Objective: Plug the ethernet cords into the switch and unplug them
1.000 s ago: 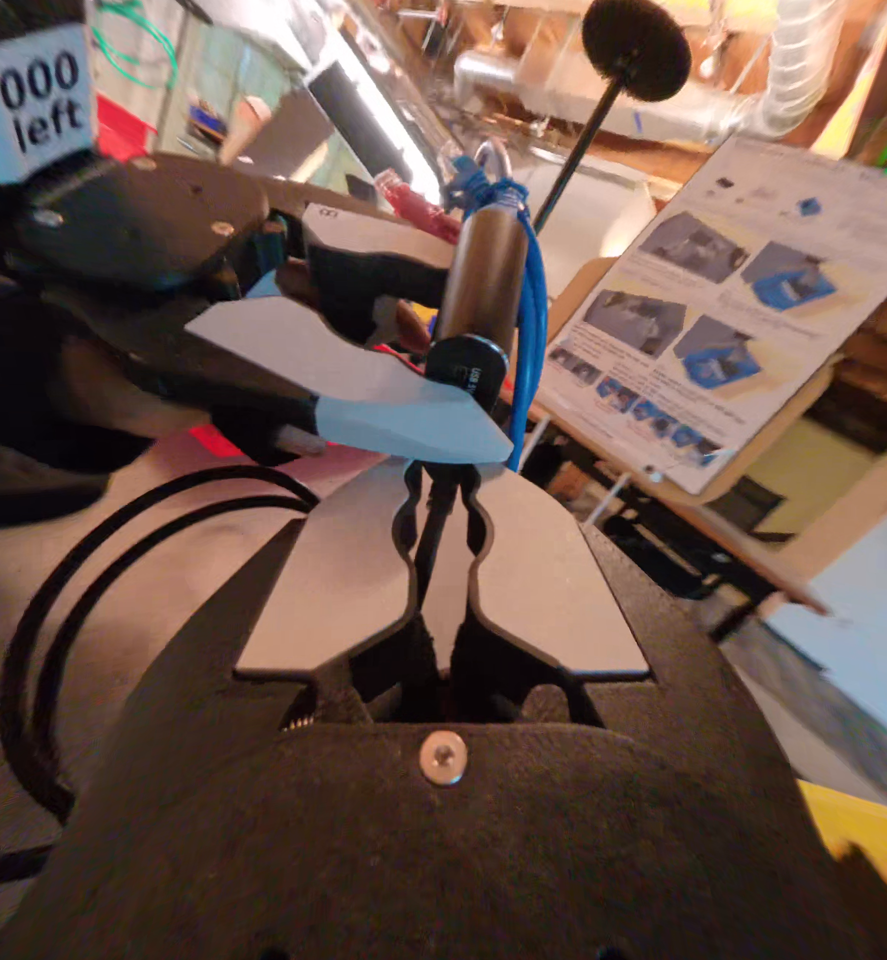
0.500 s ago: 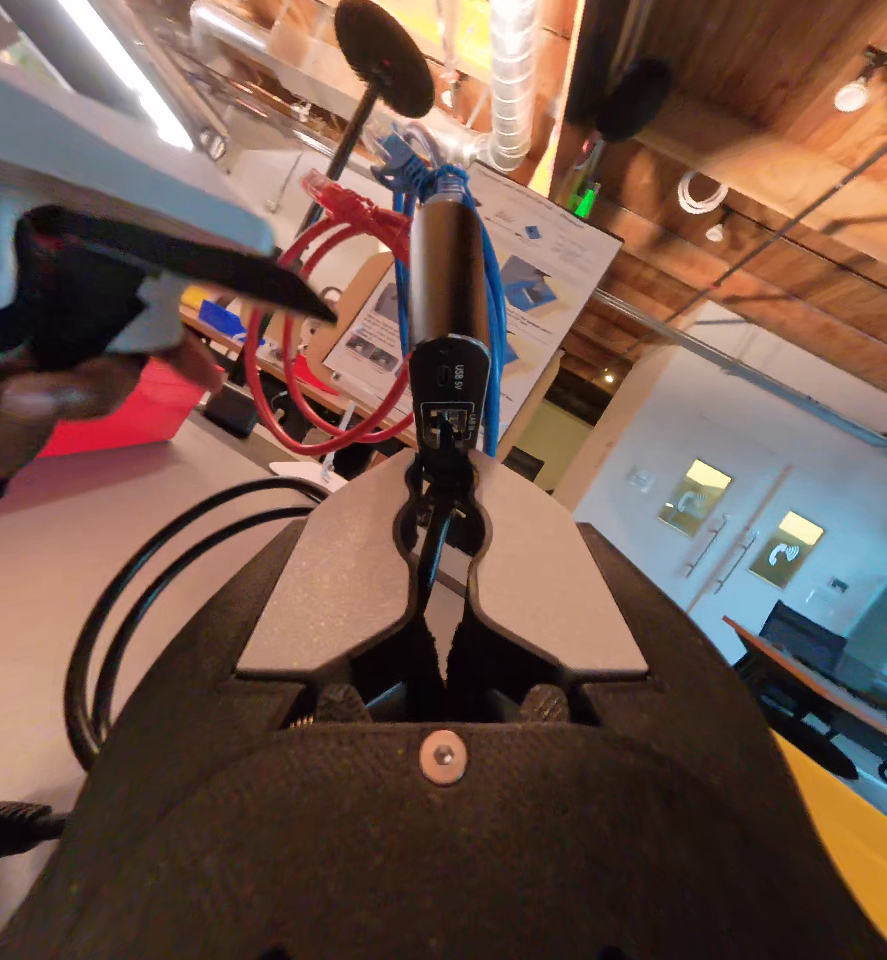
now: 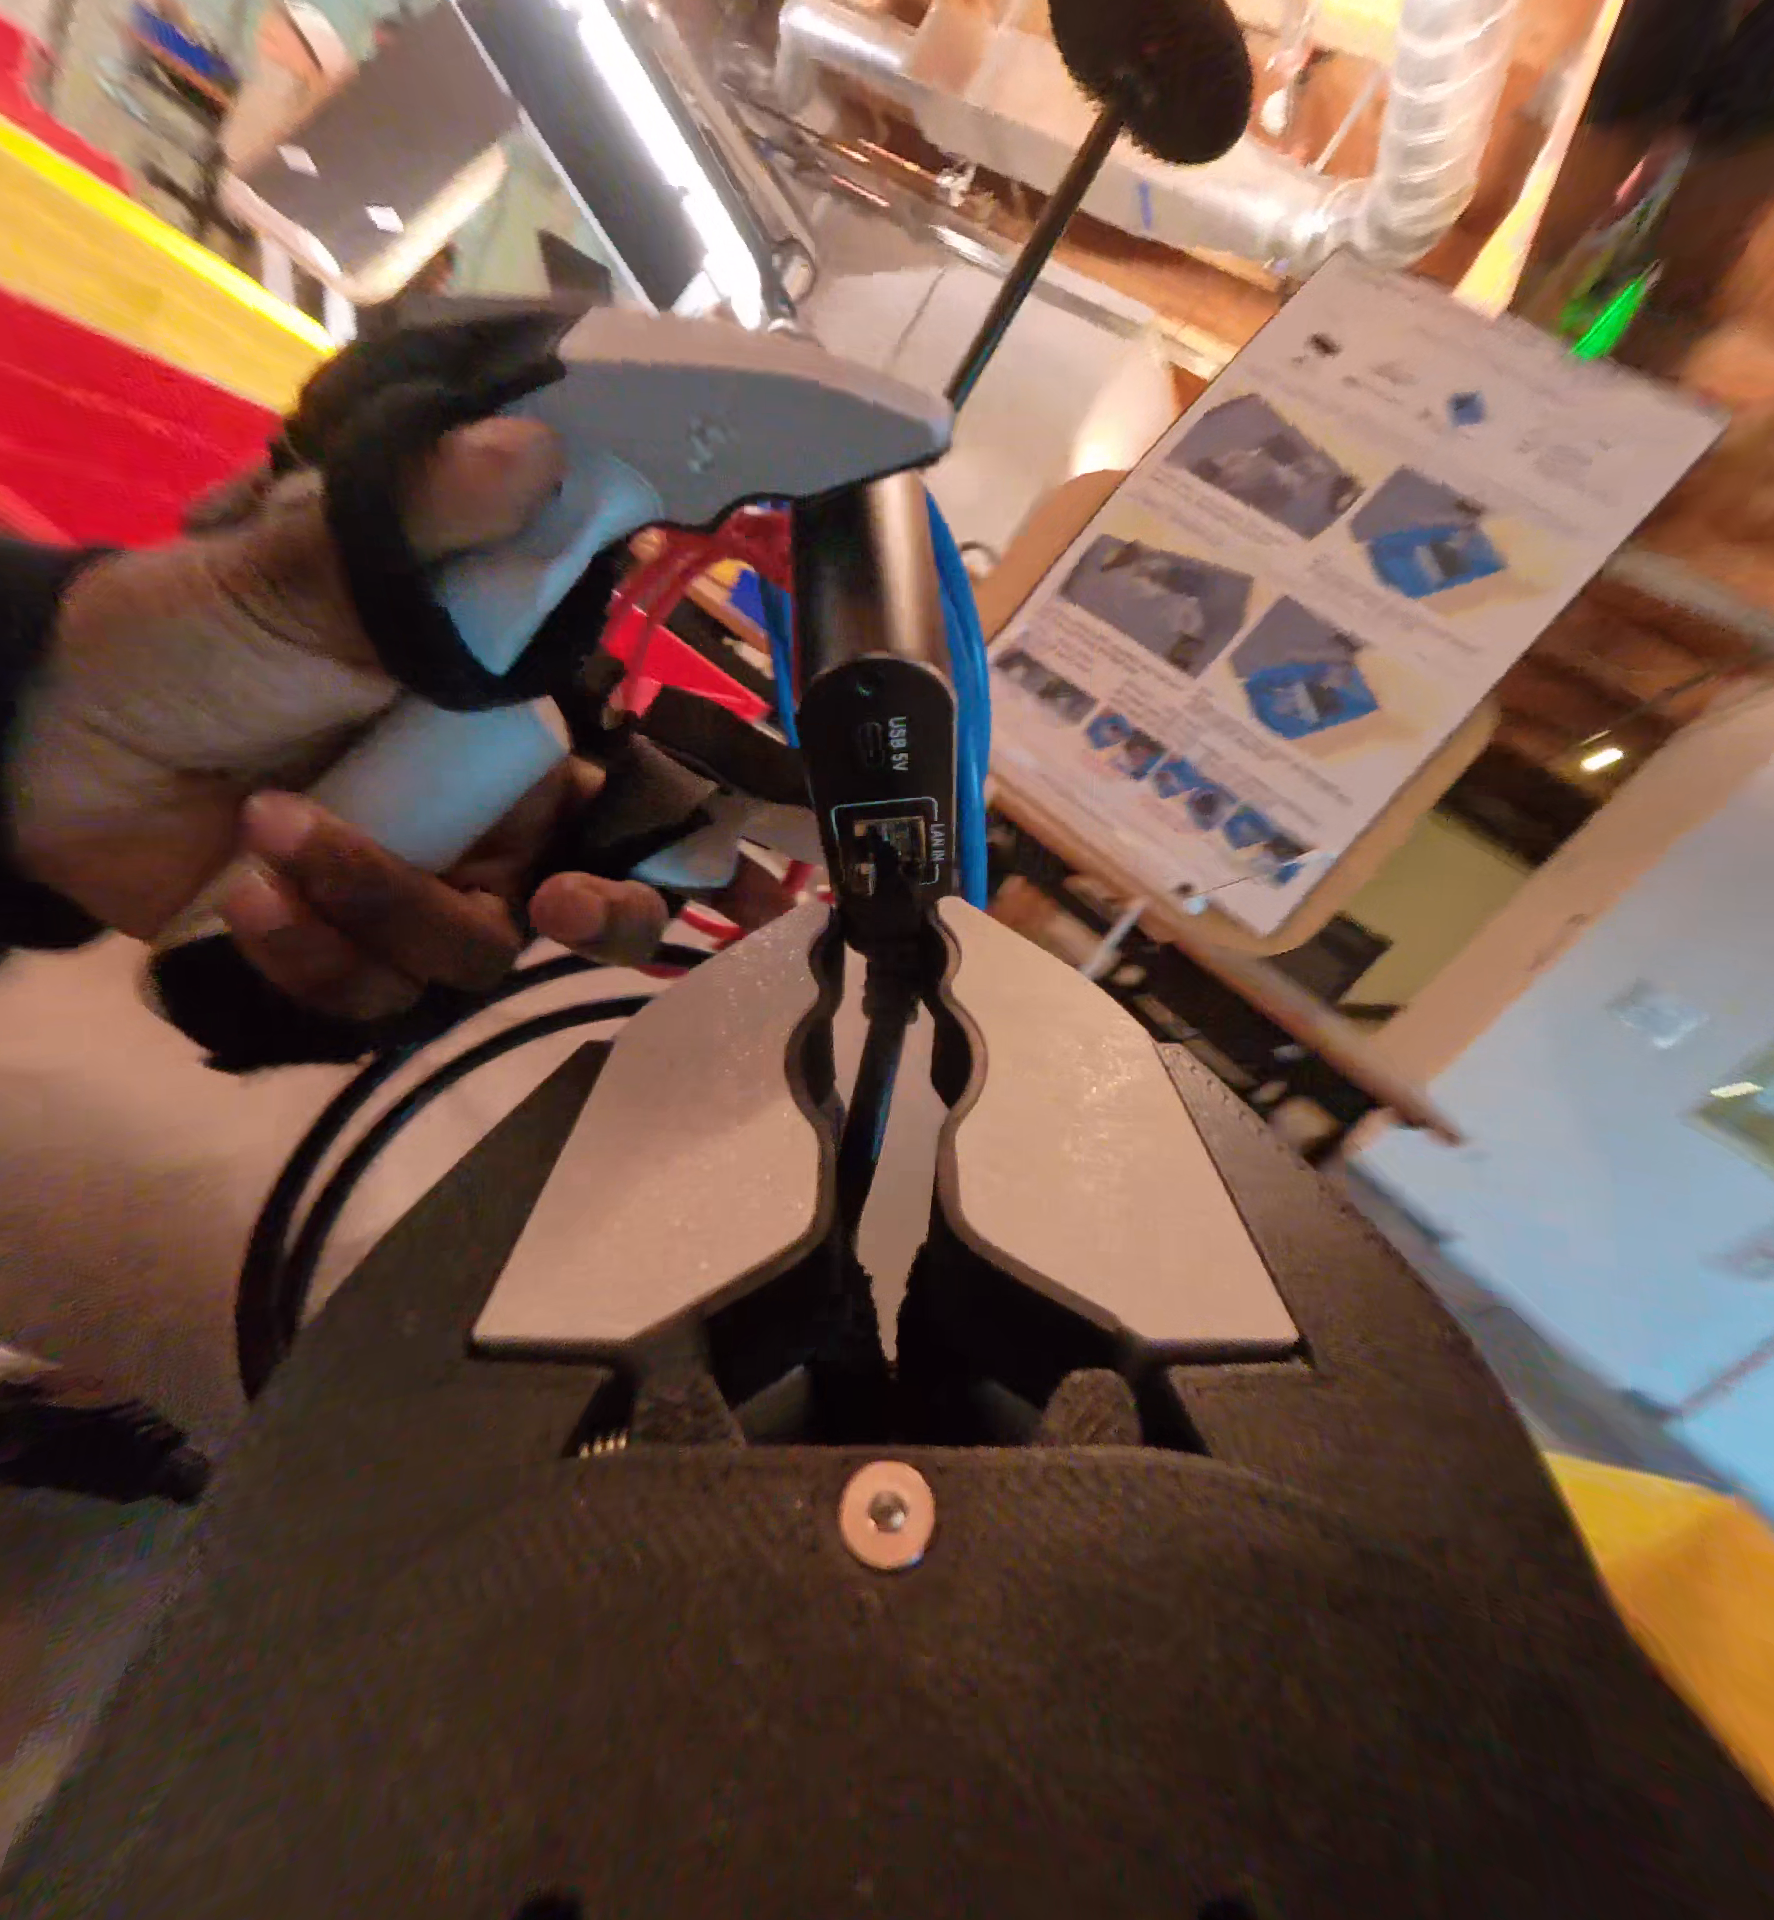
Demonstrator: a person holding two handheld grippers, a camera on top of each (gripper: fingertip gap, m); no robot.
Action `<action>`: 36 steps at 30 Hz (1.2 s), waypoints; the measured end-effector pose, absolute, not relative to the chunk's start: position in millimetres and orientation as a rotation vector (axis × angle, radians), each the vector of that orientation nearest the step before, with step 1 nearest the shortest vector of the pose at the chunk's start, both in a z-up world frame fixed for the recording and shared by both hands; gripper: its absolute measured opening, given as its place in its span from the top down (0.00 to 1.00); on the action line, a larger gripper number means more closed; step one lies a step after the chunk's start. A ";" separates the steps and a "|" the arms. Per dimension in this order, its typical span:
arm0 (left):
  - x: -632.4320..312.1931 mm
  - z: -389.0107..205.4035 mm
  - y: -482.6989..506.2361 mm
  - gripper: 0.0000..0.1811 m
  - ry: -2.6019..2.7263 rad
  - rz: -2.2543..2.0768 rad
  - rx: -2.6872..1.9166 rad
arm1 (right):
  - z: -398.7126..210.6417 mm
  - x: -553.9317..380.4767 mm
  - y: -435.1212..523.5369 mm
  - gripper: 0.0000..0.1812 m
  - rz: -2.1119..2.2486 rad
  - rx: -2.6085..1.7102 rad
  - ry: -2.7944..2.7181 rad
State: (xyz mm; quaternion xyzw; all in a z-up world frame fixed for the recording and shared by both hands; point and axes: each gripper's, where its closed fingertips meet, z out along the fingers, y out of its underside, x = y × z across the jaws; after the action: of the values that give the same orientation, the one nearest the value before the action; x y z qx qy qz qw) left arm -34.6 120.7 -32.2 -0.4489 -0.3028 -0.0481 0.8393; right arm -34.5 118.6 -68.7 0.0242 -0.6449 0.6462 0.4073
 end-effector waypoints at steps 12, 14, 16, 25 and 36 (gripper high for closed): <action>-1.0 -19.4 142.9 0.50 -0.442 -0.259 -0.977 | -30.2 -25.7 147.9 0.93 2.597 -0.274 -1.668; -0.9 -28.6 152.6 0.50 -0.452 -0.210 -1.055 | -24.9 -25.2 153.5 0.93 2.719 -0.303 -1.642; -2.7 -37.0 158.6 0.50 -0.453 -0.147 -1.109 | -19.8 -21.6 157.9 0.93 2.851 -0.300 -1.626; -11.4 -19.5 136.8 0.50 -0.486 -0.208 -0.919 | -25.0 11.5 145.5 0.93 3.151 -0.156 -1.947; -5.7 -18.1 132.8 0.83 -0.419 -0.073 -0.937 | -33.7 -2.0 134.5 0.88 3.051 -0.322 -1.941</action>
State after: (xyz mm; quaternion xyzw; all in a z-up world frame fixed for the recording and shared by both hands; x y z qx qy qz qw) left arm -5.7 132.8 -18.1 -0.4481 -0.2004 -0.0348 0.8706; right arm -2.0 134.5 -33.7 -0.0861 -0.5189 0.8154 -0.2419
